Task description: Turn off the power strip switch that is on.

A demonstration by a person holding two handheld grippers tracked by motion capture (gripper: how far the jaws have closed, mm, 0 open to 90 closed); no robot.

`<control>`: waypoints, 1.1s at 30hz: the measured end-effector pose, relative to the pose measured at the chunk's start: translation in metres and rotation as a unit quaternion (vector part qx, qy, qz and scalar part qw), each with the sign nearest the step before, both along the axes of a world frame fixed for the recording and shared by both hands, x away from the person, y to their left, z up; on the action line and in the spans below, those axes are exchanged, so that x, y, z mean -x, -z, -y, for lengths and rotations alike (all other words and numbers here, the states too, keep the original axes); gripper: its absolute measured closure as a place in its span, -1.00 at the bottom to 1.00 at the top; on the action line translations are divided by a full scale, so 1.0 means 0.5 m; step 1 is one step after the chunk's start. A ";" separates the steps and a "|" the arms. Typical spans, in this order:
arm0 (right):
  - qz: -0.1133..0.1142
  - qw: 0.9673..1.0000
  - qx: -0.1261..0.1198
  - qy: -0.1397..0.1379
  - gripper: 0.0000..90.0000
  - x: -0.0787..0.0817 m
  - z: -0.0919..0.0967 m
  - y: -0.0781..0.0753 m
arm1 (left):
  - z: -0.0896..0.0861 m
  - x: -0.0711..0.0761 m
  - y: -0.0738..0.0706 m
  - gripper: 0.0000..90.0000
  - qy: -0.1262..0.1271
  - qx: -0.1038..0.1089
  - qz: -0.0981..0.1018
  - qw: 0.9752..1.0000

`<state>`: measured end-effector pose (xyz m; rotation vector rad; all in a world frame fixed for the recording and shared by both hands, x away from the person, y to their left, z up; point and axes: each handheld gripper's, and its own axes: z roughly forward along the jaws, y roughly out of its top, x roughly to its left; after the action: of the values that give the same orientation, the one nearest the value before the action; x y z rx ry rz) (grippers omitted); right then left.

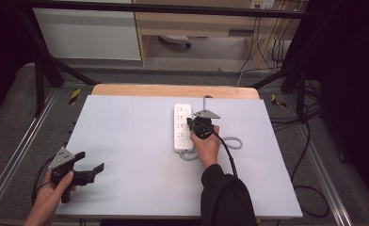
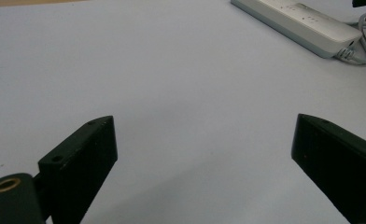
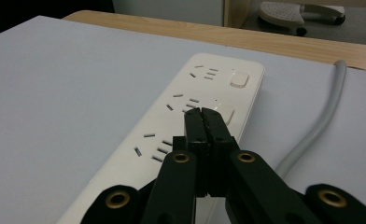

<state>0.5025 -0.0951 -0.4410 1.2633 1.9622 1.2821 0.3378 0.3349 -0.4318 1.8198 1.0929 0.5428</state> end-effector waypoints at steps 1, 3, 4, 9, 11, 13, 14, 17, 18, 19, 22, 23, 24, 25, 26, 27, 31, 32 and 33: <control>0.000 1.000 0.000 0.000 1.00 0.000 0.000 0.000 | 0.000 0.000 0.000 -0.85 0.000 0.000 0.000 1.000; -0.001 1.000 -0.002 -0.001 1.00 0.001 0.001 -0.002 | 0.000 0.000 0.000 -0.85 0.000 0.000 0.000 1.000; 0.000 1.000 -0.006 -0.002 1.00 0.001 0.001 -0.004 | 0.000 0.000 0.000 -0.85 0.000 0.000 0.000 1.000; 0.003 1.000 -0.007 -0.004 0.96 0.003 0.002 -0.009 | 0.001 0.000 0.000 -0.85 0.001 0.000 0.000 1.000; 0.004 1.000 -0.010 -0.004 0.96 0.004 0.003 -0.011 | 0.001 0.000 0.000 -0.85 0.001 0.001 0.000 1.000; 0.005 1.000 -0.012 -0.003 0.95 0.005 0.004 -0.014 | 0.000 0.000 0.000 -0.85 0.001 0.001 0.000 1.000; 0.005 1.000 -0.013 -0.003 0.94 0.005 0.005 -0.015 | 0.001 0.000 0.000 -0.85 0.001 0.001 0.000 1.000; 0.004 1.000 -0.015 -0.002 0.90 0.006 0.006 -0.018 | 0.000 0.000 0.000 -0.85 0.001 0.000 0.000 1.000; 0.004 1.000 -0.018 -0.002 0.88 0.006 0.007 -0.020 | 0.000 0.000 0.000 -0.85 0.001 0.001 0.000 1.000; 0.004 1.000 -0.018 -0.002 0.88 0.006 0.007 -0.020 | 0.001 0.000 0.000 -0.85 0.001 0.001 0.000 1.000; 0.003 1.000 -0.018 0.003 0.81 0.006 0.011 -0.023 | 0.001 0.000 0.000 -0.85 0.001 0.001 0.000 1.000; 0.003 1.000 -0.018 0.003 0.81 0.006 0.011 -0.023 | 0.001 0.000 0.000 -0.85 0.001 0.001 0.000 1.000; 0.002 1.000 -0.019 0.003 0.77 0.007 0.012 -0.025 | 0.001 0.000 0.000 -0.85 0.001 0.001 0.000 1.000; 0.002 1.000 -0.019 0.003 0.77 0.007 0.012 -0.025 | 0.000 0.000 0.000 -0.85 0.001 0.001 0.000 1.000; 0.003 1.000 -0.020 0.002 0.71 0.008 0.014 -0.027 | 0.000 0.000 0.000 -0.85 0.001 0.001 0.000 1.000; 0.003 1.000 -0.020 0.002 0.71 0.008 0.014 -0.027 | 0.000 0.000 0.000 -0.85 0.001 0.001 0.000 1.000; 0.002 1.000 -0.030 0.005 0.54 0.010 0.016 -0.034 | 0.001 0.000 0.000 -0.85 0.002 0.000 0.000 1.000; 0.002 1.000 -0.031 0.005 0.50 0.010 0.017 -0.036 | 0.001 0.000 0.000 -0.85 0.002 0.001 0.000 1.000; 0.003 0.999 -0.032 0.006 0.46 0.011 0.017 -0.037 | 0.001 0.000 0.000 -0.85 0.002 0.001 0.000 1.000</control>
<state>0.4970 -0.1036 -0.4223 1.2979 1.9208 1.3524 0.3378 0.3345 -0.4320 1.8201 1.0899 0.5396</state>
